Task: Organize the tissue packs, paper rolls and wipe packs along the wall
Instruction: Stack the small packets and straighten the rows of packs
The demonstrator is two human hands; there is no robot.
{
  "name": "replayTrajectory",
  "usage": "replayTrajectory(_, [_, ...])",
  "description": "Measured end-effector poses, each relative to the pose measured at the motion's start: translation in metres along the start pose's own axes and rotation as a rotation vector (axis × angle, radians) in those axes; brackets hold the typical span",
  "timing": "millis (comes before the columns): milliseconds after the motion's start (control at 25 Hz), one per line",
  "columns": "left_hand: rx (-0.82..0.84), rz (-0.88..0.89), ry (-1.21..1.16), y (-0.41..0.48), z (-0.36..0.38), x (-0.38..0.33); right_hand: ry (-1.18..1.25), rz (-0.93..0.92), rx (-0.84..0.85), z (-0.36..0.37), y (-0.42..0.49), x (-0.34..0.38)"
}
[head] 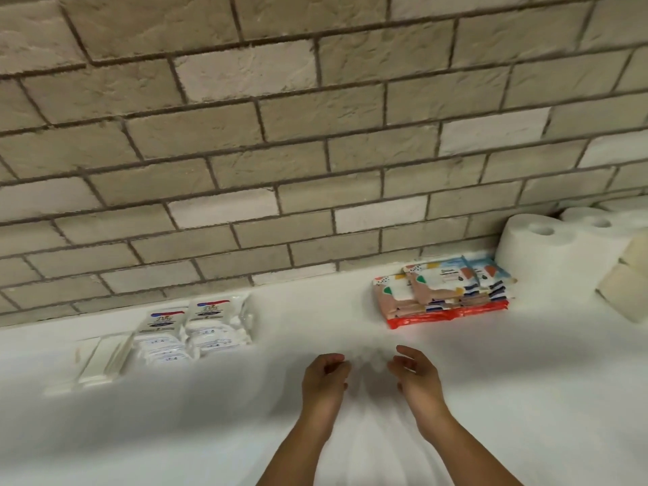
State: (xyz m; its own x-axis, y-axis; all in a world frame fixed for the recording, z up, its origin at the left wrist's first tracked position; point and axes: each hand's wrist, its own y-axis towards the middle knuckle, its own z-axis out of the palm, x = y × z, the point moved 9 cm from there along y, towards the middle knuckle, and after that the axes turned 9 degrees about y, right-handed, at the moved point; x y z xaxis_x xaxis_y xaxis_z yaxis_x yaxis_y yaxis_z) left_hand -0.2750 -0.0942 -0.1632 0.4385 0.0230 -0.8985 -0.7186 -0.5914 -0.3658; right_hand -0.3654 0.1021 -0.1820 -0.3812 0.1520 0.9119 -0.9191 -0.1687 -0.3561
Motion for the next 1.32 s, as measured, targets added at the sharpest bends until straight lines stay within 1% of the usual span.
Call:
replayTrajectory(160, [0.067,-0.068,0.021,-0.001,0.060,-0.014,0.018,-0.007,-0.098,-0.066,0.027,0.031])
replayTrajectory(320, [0.137,-0.114,0.106,0.007,0.105,-0.026,0.084,0.037,-0.215,-0.120,0.056,0.056])
replayTrajectory(480, [0.110,-0.112,0.143,0.023,0.128,-0.045,0.219,0.071,-0.289,-0.148,0.079,0.068])
replayTrajectory(600, [0.035,-0.174,0.095,0.037,0.135,-0.056,0.305,0.085,-0.277,-0.156,0.103,0.077])
replayTrajectory(680, [0.044,-0.211,0.040,0.044,0.145,-0.062,0.339,0.119,-0.283,-0.161,0.119,0.083])
replayTrajectory(760, [0.087,-0.225,-0.019,0.052,0.157,-0.069,0.368,0.153,-0.245,-0.160,0.132,0.090])
replayTrajectory(880, [0.089,-0.238,-0.024,0.064,0.168,-0.074,0.408,0.222,-0.190,-0.147,0.146,0.095])
replayTrajectory(1000, [0.053,-0.285,0.020,0.072,0.171,-0.079,0.412,0.286,-0.244,-0.144,0.157,0.092])
replayTrajectory(1120, [0.051,-0.310,0.037,0.077,0.174,-0.083,0.437,0.287,-0.268,-0.139,0.168,0.091])
replayTrajectory(1240, [0.036,-0.289,0.029,0.081,0.177,-0.089,0.453,0.301,-0.345,-0.141,0.172,0.088])
replayTrajectory(1320, [0.035,-0.275,0.025,0.081,0.179,-0.091,0.439,0.302,-0.361,-0.143,0.173,0.086])
